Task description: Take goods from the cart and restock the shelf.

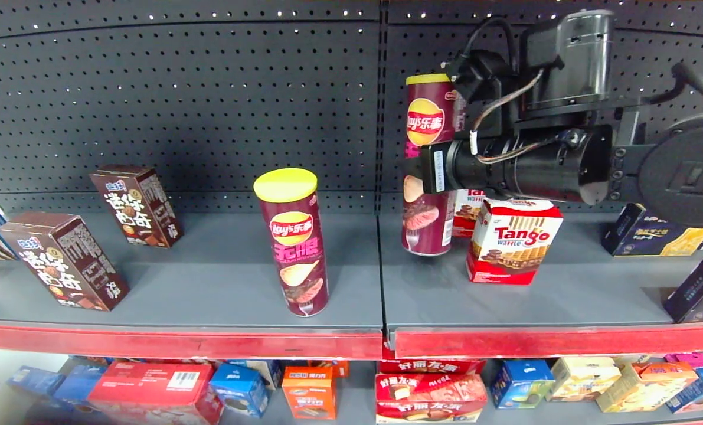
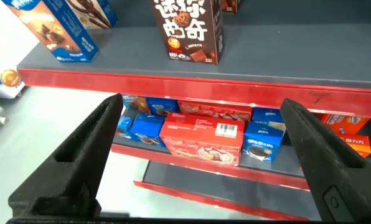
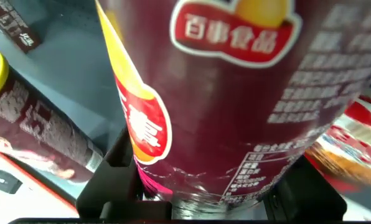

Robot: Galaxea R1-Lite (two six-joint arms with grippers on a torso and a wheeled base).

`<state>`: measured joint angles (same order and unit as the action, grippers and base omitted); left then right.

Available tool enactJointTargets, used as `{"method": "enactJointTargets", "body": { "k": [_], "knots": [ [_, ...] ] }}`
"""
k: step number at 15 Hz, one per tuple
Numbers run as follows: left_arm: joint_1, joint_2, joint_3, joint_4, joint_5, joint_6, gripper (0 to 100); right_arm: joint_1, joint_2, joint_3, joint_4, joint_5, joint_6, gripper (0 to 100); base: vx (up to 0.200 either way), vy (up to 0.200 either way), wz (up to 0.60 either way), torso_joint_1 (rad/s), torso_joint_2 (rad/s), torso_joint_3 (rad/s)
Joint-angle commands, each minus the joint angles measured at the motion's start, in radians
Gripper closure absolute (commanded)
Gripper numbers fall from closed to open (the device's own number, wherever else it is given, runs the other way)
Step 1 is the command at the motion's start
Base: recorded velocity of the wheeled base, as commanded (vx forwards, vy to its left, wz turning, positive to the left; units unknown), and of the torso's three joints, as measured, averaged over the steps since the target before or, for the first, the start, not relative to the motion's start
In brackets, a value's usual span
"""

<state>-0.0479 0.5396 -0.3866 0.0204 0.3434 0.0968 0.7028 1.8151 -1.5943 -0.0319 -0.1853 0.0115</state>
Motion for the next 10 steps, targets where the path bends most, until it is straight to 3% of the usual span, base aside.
{"method": "enactJointTargets", "body": {
  "k": [1, 5, 10],
  "knots": [
    [0.000, 0.002, 0.003, 0.000, 0.000, 0.000, 0, 0.000, 0.049, -0.033, -0.002, 0.012, -0.004, 100, 0.000, 0.000, 0.00, 0.000, 0.00, 0.000],
    [0.000, 0.003, 0.012, -0.004, 0.000, 0.000, 0, -0.002, 0.196, -0.170, -0.092, 0.047, -0.034, 100, 0.000, 0.000, 0.00, 0.000, 0.00, 0.000],
    [-0.001, 0.003, 0.012, -0.005, 0.000, 0.000, 0, -0.002, 0.274, -0.222, -0.103, 0.075, -0.042, 100, 0.000, 0.000, 0.00, 0.000, 0.00, 0.000]
  ]
}}
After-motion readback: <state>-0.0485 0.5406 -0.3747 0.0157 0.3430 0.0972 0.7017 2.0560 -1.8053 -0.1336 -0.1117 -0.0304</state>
